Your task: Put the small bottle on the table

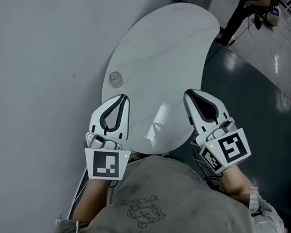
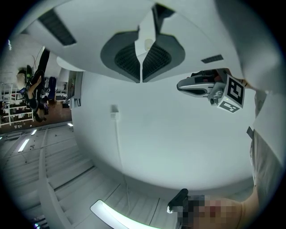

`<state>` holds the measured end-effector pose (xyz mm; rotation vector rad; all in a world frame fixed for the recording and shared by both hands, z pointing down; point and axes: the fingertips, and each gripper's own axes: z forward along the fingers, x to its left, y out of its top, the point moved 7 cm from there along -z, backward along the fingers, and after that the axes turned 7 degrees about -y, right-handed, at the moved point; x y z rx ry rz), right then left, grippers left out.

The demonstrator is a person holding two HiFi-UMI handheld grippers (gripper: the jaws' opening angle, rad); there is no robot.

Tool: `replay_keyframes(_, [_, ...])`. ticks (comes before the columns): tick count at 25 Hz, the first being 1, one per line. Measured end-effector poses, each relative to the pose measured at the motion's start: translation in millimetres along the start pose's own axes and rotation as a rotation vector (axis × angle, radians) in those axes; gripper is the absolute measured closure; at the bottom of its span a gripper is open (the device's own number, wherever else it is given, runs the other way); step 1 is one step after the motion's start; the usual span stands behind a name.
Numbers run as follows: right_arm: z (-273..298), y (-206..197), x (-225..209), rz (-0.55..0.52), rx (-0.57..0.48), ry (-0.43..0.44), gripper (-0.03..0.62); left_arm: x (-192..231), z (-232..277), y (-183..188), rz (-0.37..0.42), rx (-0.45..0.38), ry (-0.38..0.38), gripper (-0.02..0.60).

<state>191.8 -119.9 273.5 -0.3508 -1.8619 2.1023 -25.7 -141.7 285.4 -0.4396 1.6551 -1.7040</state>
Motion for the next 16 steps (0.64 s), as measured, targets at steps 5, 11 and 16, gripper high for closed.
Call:
replay_keyframes(5, [2.1,0.3,-7.7,-0.013,-0.004,0.005,0.557,-0.4,10.3,2.9,-0.007,0.0,0.004,0.56])
replay_keyframes(11, [-3.1,5.1,-3.1,-0.119,-0.034,-0.009,0.557,-5.1,11.5,4.1,-0.004,0.007,-0.005,0.56])
replay_keyframes(16, [-15.2,13.1,-10.5,-0.139,-0.055,-0.005,0.557,-21.5,18.1,20.4,0.002,-0.011,-0.034,0.56])
